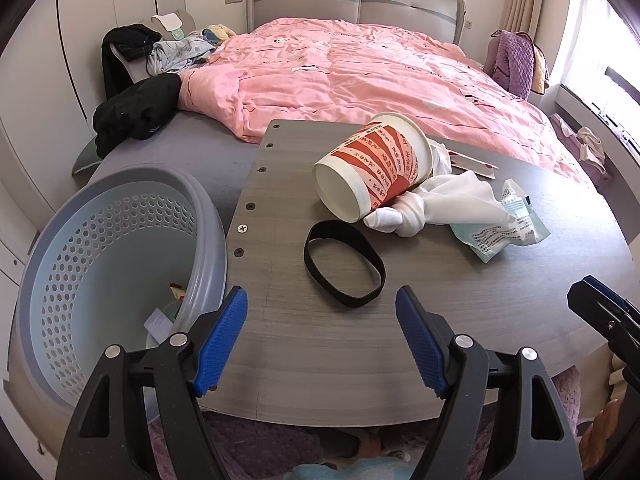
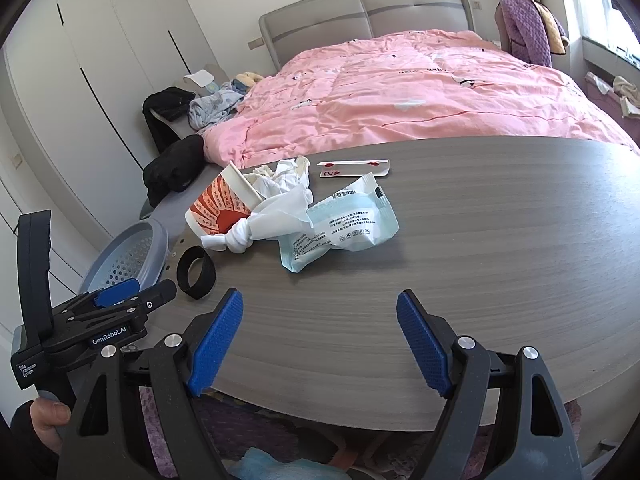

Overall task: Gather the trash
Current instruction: 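Lower the left gripper onto the black rubber band and close, then lift the rubber band with the left gripper while the right gripper grasps the blue-and-white wipes packet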

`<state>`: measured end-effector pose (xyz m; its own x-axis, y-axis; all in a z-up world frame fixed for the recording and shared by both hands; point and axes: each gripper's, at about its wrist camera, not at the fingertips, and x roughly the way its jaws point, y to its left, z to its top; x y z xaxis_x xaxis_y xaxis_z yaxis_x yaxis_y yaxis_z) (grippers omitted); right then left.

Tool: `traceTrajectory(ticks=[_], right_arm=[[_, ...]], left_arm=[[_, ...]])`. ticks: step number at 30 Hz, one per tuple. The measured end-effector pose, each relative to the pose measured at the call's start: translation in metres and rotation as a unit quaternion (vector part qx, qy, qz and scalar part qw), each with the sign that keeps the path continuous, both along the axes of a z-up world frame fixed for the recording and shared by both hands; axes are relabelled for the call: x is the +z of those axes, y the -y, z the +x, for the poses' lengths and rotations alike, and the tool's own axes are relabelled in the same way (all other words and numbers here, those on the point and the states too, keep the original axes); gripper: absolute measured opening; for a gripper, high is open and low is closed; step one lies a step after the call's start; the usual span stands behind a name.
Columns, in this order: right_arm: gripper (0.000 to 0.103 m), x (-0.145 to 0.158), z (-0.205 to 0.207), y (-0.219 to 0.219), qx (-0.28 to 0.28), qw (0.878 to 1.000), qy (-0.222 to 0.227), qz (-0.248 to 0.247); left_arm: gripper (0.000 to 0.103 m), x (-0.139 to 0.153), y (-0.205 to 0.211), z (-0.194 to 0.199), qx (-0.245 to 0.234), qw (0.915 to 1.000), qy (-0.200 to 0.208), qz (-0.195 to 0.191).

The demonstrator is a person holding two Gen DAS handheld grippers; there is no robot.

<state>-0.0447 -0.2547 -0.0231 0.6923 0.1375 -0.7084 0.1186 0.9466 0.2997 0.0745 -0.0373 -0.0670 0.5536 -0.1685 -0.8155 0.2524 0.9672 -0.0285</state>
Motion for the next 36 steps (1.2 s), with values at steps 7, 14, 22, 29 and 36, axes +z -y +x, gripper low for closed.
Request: traceTrajectory(ticks=[7,14,22,29,36], right_arm=[[0.078,-0.006,-0.001,0.008,0.001,1.0,0.0,0.013],[0.078,-0.011,-0.002,0.017,-0.003,1.0,-0.003,0.025],[0.078,-0.014,-0.001,0.024,-0.005,0.999,-0.005,0.031],[0.078,-0.017,0.001,0.024,-0.004,0.999,-0.008,0.033],[0.078,-0.017,0.002,0.028,-0.002,0.999,-0.006,0.031]], left_arm=[[0.073,-0.009,0.015,0.009,-0.004,0.9999,-0.011,0.005],[0.073,-0.024,0.027,0.026,0.004,0.9996,-0.015,0.022],[0.073,-0.036,0.032,0.034,0.015,0.9991,-0.018,0.037],[0.043,-0.033,0.029,0.033,0.017,0.9994,-0.014,0.027],[0.033,-0.024,0.02,0.023,0.02,0.9995,-0.012,0.02]])
